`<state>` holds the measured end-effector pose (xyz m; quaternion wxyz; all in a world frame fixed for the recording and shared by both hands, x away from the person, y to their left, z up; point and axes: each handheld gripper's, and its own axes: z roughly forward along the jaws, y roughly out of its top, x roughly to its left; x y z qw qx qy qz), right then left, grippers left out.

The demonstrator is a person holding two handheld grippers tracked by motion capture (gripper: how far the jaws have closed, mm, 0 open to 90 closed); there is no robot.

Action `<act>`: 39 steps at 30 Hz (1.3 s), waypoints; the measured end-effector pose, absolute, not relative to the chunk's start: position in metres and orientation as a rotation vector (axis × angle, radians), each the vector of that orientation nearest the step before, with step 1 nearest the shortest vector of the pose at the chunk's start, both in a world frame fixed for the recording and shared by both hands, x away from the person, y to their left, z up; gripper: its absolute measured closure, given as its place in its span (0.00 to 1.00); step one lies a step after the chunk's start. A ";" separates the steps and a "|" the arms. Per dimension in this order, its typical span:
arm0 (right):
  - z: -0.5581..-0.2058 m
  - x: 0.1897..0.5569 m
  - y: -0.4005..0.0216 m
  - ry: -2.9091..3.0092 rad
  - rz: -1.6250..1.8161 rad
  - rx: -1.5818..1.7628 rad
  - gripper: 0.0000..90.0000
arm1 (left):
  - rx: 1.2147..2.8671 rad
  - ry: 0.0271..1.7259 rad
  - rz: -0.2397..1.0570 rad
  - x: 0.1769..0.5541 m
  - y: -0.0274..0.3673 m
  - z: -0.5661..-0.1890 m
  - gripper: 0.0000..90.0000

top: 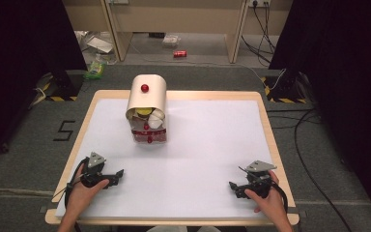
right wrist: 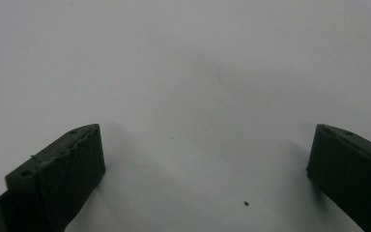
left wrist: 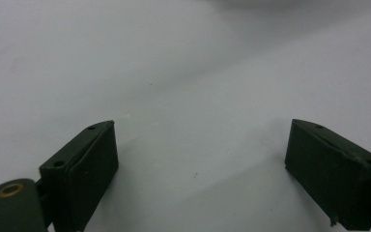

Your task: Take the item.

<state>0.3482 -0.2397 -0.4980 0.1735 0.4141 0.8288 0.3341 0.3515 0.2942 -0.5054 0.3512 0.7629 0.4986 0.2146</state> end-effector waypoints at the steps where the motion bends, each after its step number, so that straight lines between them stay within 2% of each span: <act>1: -0.498 0.348 -0.240 2.350 0.947 1.174 0.00 | 1.975 1.291 0.556 0.352 0.294 -0.505 0.12; 18: -0.498 0.348 -0.240 2.351 0.947 1.175 0.00 | 1.969 1.289 0.550 0.352 0.295 -0.505 0.13; 23: -0.498 0.348 -0.240 2.351 0.948 1.177 0.00 | 1.946 1.281 0.527 0.351 0.297 -0.503 0.17; 39: -0.498 0.348 -0.240 2.351 0.947 1.179 0.00 | 1.878 1.144 0.512 0.352 0.288 -0.467 0.17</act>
